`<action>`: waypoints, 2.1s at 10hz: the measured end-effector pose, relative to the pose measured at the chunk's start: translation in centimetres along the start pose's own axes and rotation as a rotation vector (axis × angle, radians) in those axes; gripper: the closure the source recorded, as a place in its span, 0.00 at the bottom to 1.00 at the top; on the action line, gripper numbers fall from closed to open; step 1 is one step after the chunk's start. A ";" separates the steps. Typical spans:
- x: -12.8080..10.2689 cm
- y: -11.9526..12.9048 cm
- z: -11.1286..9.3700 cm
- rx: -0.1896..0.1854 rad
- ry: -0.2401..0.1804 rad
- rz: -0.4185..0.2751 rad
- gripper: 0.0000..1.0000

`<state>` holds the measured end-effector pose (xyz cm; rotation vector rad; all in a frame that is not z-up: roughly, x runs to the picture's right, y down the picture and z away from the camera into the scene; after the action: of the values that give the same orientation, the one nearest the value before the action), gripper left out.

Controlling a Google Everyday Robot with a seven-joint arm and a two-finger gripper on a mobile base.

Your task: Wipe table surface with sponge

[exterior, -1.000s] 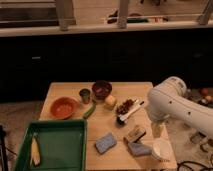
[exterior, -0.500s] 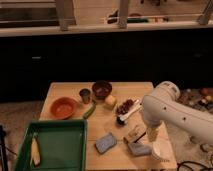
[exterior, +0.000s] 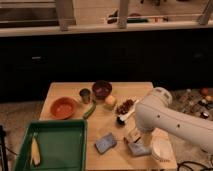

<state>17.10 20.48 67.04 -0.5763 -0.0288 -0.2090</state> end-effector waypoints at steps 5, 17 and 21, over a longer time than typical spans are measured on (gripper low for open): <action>-3.3 1.0 1.0 -0.003 -0.023 -0.055 0.20; -9.5 1.1 4.1 -0.022 -0.092 -0.160 0.20; -11.3 0.4 5.4 -0.023 -0.132 -0.171 0.20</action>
<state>6.31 25.88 70.34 -0.6099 -0.2042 -0.3379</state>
